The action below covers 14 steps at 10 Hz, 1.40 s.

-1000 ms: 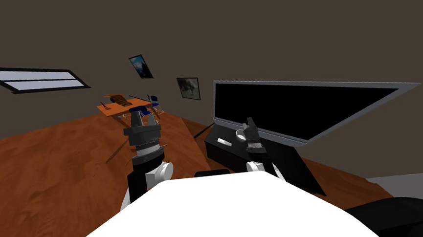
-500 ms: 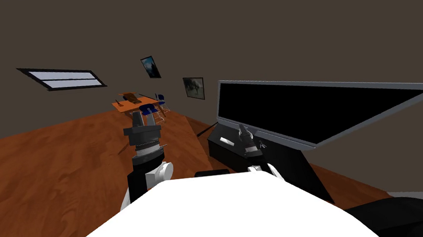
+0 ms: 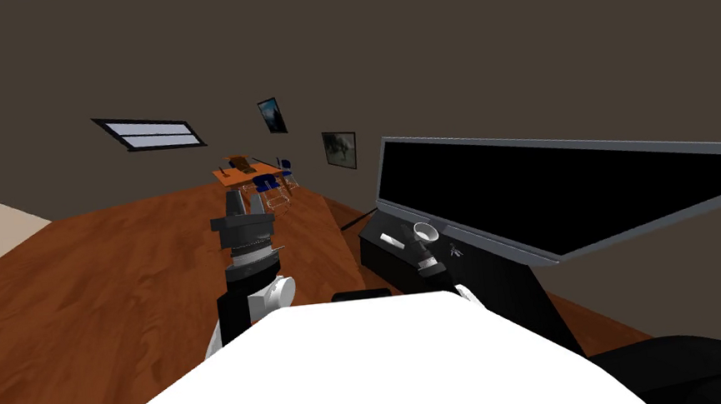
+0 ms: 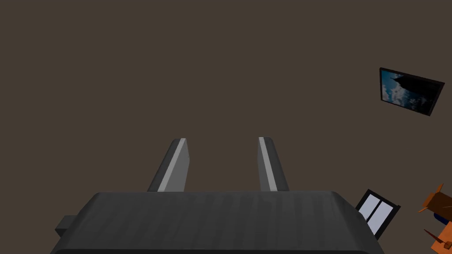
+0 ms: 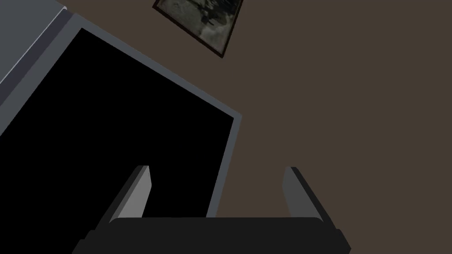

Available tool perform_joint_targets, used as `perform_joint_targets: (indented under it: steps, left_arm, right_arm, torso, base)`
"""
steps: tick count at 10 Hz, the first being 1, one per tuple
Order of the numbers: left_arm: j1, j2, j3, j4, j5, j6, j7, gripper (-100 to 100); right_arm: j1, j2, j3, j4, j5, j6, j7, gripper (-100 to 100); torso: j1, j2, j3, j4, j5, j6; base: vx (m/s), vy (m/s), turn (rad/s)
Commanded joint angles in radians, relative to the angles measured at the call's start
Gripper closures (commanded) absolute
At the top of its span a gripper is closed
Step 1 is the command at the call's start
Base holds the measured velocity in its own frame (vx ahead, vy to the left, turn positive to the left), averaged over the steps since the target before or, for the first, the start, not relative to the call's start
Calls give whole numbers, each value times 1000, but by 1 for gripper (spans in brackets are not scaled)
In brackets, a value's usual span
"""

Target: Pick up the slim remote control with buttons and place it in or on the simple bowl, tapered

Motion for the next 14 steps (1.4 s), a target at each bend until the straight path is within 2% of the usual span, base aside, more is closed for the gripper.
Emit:
perform_joint_targets:
  steps: [1, 2, 3, 4, 5, 6, 7, 8, 9, 10, 11, 13, 14]
  left_arm:
    - [0, 0, 0, 0, 0, 0, 0, 0]
    - [0, 0, 0, 0, 0, 0, 0, 0]
    - [0, 0, 0, 0, 0, 0, 0, 0]
    - [0, 0, 0, 0, 0, 0, 0, 0]
    - [0, 0, 0, 0, 0, 0, 0, 0]
    - [0, 0, 0, 0, 0, 0, 0, 0]
    - [0, 0, 0, 0, 0, 0, 0, 0]
    - [0, 0, 0, 0, 0, 0, 0, 0]
    - [0, 0, 0, 0, 0, 0, 0, 0]
    - [0, 0, 0, 0, 0, 0, 0, 0]
    - [0, 0, 0, 0, 0, 0, 0, 0]
    - [0, 0, 0, 0, 0, 0, 0, 0]
    - [0, 0, 0, 0, 0, 0, 0, 0]
  right_arm:
    - [-11, -16, 9, 48, 13, -1, 15, -100]
    - [-10, -59, 25, 77, 38, -5, 38, -100]
    - [-10, -59, 25, 104, 38, -5, 38, -100]
    - [-8, -101, 42, 139, 63, -9, 62, -100]
    - [-8, -101, 42, 164, 63, -9, 62, -100]
    - [-6, -139, 59, 197, 88, -14, 86, -100]
    - [-6, -142, 59, 219, 88, -14, 86, -100]
    - [-4, -180, 77, 251, 112, -18, 109, -100]
    - [-4, -182, 77, 288, 112, -18, 109, -100]
    - [-4, -182, 77, 288, 112, -18, 109, -100]
    - [-2, -221, 95, 318, 137, -22, 132, -100]
    - [-2, -221, 95, 353, 137, -22, 132, -100]
    - [1, -258, 113, 386, 161, -27, 154, -100]
  torso:
    - [0, 0, 0, 0, 0, 0]
    - [0, 0, 0, 0, 0, 0]
    - [0, -1, -1, 0, 0, 0]
    - [0, -1, 0, 0, 0, 0]
    - [0, 0, 0, 0, 0, 0]
    - [0, -1, 0, 0, 0, 1]
    - [1, -1, -1, 0, 0, 0]
    - [0, -1, -1, 0, 0, 1]
    - [0, -2, -1, 0, 0, 0]
    - [0, -2, -1, 0, 0, 1]
    - [-1, -2, -1, 0, 0, 1]
    - [0, -2, -1, 0, 0, 1]
    - [-1, -2, -1, 0, 0, 1]
  base:
    - [-24, 15, 112]
    - [-22, 21, 187]
    - [-24, 19, 131]
    - [-27, 31, 233]
    - [-20, 21, 106]
    - [-17, 38, 224]
    - [-10, 26, 106]
    - [-7, 30, 237]
    - [-5, 21, 128]
    - [0, 7, -17]
    - [0, 27, 214]
    - [2, 17, 75]
    - [11, 28, 271]
